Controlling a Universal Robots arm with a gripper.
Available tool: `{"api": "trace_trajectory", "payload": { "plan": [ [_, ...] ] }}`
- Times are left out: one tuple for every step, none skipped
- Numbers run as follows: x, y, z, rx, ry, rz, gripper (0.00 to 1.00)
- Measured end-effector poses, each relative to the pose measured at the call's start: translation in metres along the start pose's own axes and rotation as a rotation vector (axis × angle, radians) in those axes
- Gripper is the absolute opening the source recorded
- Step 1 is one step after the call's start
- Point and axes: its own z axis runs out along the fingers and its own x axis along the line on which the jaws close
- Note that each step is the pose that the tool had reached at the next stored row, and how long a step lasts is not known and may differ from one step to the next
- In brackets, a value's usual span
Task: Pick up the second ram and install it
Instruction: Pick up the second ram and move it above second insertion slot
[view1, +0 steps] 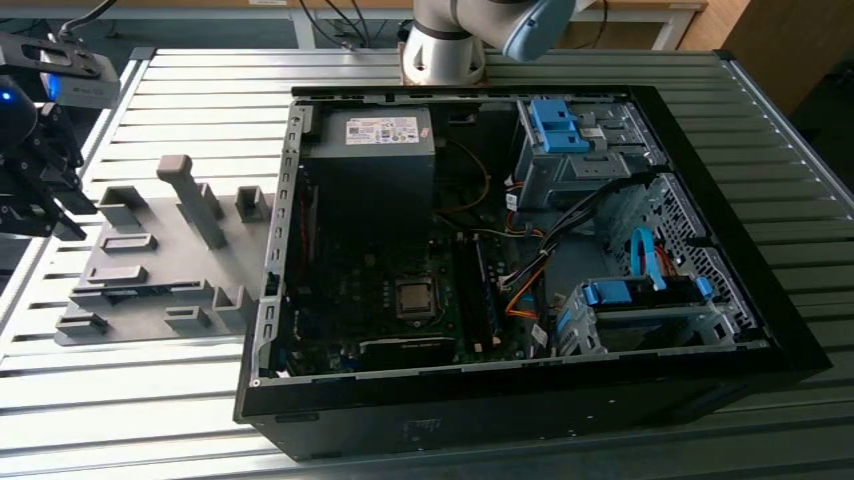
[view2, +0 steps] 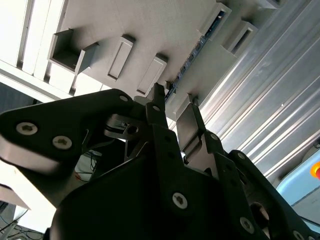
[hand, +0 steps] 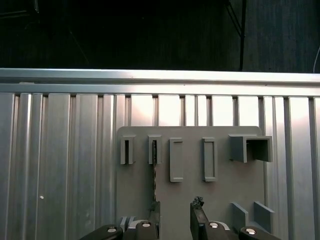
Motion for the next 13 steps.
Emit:
{"api": "trace_trajectory", "payload": {
  "plan": [
    [0.0, 0.0, 0.0, 0.0, 0.0, 0.0, 0.37],
    [0.0, 0.0, 0.0001, 0.0, 0.0, 0.0, 0.37],
    [0.0, 0.0, 0.0004, 0.0002, -0.0001, 0.0, 0.37],
    [0.0, -0.0001, 0.0008, 0.0004, -0.0003, 0.0, 0.37],
    [0.0001, -0.0001, 0.0015, 0.0007, -0.0003, 0.0, 0.37],
    [0.0002, -0.0001, 0.0022, 0.0006, -0.0001, 0.0, 0.37],
    [0.0002, -0.0002, 0.0034, 0.0006, -0.0001, 0.0, 0.37],
    [0.0003, -0.0002, 0.0051, 0.0006, -0.0001, 0.0, 0.37],
    [0.0004, -0.0003, 0.007, 0.0007, -0.0001, 0.0, 0.37],
    [0.0006, -0.0004, 0.0088, 0.0006, -0.0001, 0.0, 0.37],
    [0.0007, -0.0004, 0.0105, 0.0006, -0.0001, 0.0, 0.37],
    [0.0008, -0.0005, 0.0123, 0.0006, 0.0, 0.0, 0.37],
    [0.001, -0.0005, 0.0141, 0.0006, 0.0, 0.0, 0.37]
  ]
}}
